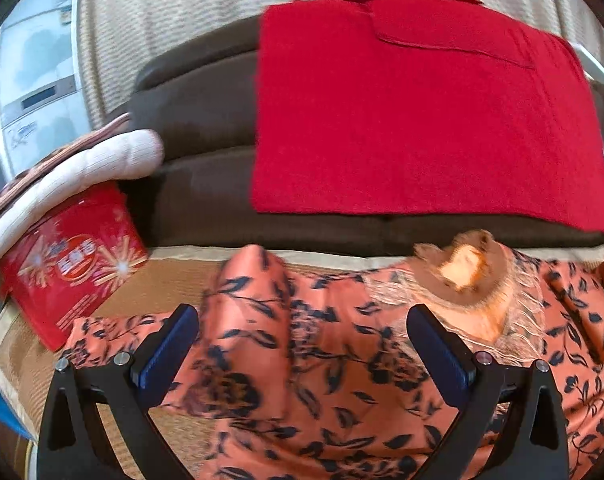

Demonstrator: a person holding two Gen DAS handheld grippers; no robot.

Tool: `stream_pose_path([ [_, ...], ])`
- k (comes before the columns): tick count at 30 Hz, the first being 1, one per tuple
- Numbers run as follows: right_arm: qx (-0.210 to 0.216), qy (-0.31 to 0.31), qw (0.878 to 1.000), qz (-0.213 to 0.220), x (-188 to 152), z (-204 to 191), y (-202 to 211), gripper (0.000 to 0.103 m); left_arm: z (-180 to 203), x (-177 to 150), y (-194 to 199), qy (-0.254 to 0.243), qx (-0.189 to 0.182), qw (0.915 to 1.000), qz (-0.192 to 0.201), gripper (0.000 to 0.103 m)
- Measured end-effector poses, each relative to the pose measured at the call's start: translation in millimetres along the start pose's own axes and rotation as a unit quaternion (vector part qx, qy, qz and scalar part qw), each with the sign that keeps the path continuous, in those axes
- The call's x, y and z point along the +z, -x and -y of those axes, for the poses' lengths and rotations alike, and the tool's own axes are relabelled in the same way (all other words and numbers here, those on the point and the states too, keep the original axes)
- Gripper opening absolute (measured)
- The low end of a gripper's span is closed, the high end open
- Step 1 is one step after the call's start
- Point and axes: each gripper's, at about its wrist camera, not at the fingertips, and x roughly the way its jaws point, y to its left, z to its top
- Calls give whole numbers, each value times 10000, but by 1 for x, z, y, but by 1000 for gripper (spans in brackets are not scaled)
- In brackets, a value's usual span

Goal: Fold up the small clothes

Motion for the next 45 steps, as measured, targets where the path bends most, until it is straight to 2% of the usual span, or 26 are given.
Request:
stream_pose_path([
  [4,984,205,9947,-228,-28,-72,2,19,-34,1,2,376,192,9991,-48,103],
  [11,2069,336,9735,-919,-96,-167,-15,20,-81,0,10,887,510,9948,-14,103],
  [14,2506,361,9533,-1646,-131,-197,-31,34,-93,-1,12,1009,573,9932,-17,103],
  [15,2618,349,9461,-1876,-139,-204,-34,59,-95,-2,13,1031,584,9930,-16,103],
  [16,2829,273,9364,-2059,-147,-208,-38,80,-95,-2,13,1040,572,9929,-16,103],
  [17,3058,135,9287,-2093,-151,-208,-37,81,-94,-3,14,1036,543,9931,-16,103],
  [19,3147,91,9296,-1916,-148,-198,-27,81,-89,-4,17,951,463,9944,-5,103],
  [21,2910,131,9451,-1478,-135,-172,-11,81,-76,-5,17,777,231,9967,-27,103],
  [22,2538,191,9600,-1170,-127,-158,1,81,-71,-6,16,709,124,9974,-44,103],
  [24,1788,285,9806,-747,-117,-130,10,82,-51,-8,15,507,-232,9984,-123,103],
  [27,1104,164,9919,-606,-111,-88,2,79,-19,-13,13,196,-605,9977,-234,103],
  [28,859,103,9935,-738,-112,-74,-9,73,-4,-17,11,42,-727,9969,-288,103],
  [31,497,-56,9904,-1287,-123,-58,-36,55,32,-29,1,-408,-856,9945,-452,103],
  [33,324,84,9872,-1562,-127,-49,-47,49,61,-43,-12,-753,-879,9906,-726,103],
  [35,5,473,9849,-1668,-132,-45,-55,48,79,-53,-25,-931,-847,9864,-1059,103],
  [40,63,654,9797,-1893,-121,-33,-59,48,100,-63,-41,-1186,-631,9790,-1535,103],
  [45,59,672,9772,-2015,-107,-19,-68,48,106,-57,-55,-1075,-458,9757,-1856,103],
])
